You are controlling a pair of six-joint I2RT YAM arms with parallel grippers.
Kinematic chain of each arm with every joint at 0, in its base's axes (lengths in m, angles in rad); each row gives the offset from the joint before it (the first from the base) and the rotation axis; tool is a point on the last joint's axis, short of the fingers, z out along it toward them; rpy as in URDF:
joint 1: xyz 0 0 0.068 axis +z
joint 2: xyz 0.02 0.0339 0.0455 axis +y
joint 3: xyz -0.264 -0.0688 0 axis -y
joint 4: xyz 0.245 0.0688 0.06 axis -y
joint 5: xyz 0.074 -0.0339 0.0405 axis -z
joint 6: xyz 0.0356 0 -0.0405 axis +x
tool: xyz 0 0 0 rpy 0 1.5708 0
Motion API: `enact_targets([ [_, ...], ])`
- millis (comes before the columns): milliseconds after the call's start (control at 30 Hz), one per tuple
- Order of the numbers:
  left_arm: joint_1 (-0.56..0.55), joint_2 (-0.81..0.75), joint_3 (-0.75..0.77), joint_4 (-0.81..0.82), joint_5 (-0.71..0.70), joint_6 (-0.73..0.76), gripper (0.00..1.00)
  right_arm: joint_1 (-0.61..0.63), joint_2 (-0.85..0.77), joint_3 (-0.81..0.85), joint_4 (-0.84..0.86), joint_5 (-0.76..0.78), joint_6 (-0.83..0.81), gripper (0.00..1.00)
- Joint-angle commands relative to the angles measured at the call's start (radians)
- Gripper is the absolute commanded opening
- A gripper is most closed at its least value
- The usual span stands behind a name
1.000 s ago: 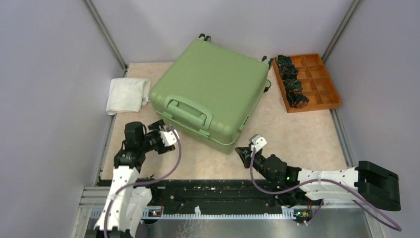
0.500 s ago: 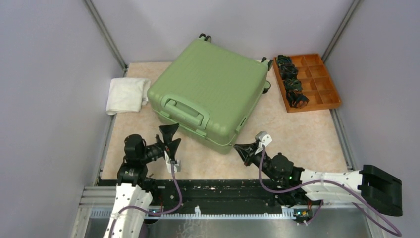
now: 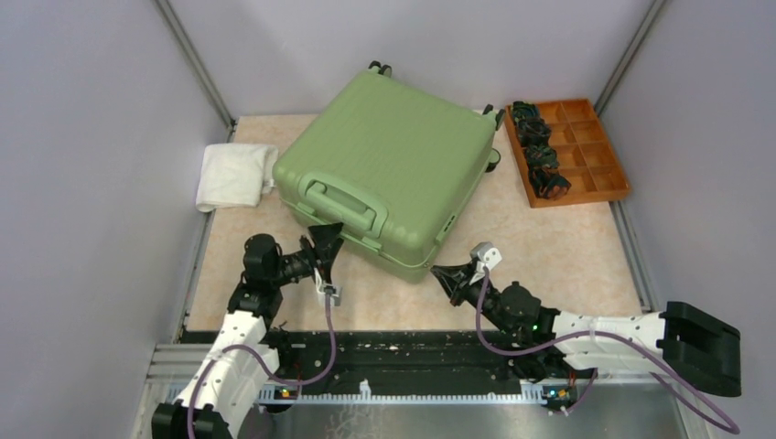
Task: Pack the luggage
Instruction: Zip the luggage at the center of the board.
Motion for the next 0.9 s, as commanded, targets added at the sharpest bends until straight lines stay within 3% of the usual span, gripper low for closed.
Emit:
enact_targets([
  [0,-0.006,0.035,0.038,0.150,0.008,0.041,0.56,-0.004,0.015,0.014,0.048,-0.019,0.017,0.00],
  [133,-0.013,0.063,0.004,0.276,-0.003,0.057,0.51,-0.003,0.020,0.004,0.051,-0.022,0.020,0.00],
  [267,-0.030,0.100,-0.009,0.441,-0.036,0.044,0.37,-0.004,0.030,-0.016,0.063,-0.026,0.024,0.00],
  [400,-0.050,0.115,0.046,0.406,-0.049,0.023,0.25,-0.003,0.039,-0.025,0.080,-0.044,0.015,0.00],
  [533,-0.071,0.112,0.057,0.403,-0.016,0.028,0.01,-0.004,0.054,-0.011,0.085,-0.094,-0.024,0.00],
  [700,-0.118,0.128,0.090,0.409,-0.050,0.017,0.00,0.000,0.072,0.013,0.053,-0.145,-0.045,0.00],
  [867,-0.156,0.142,0.144,0.409,-0.096,-0.008,0.00,0.056,0.080,0.012,0.094,-0.058,-0.107,0.00],
])
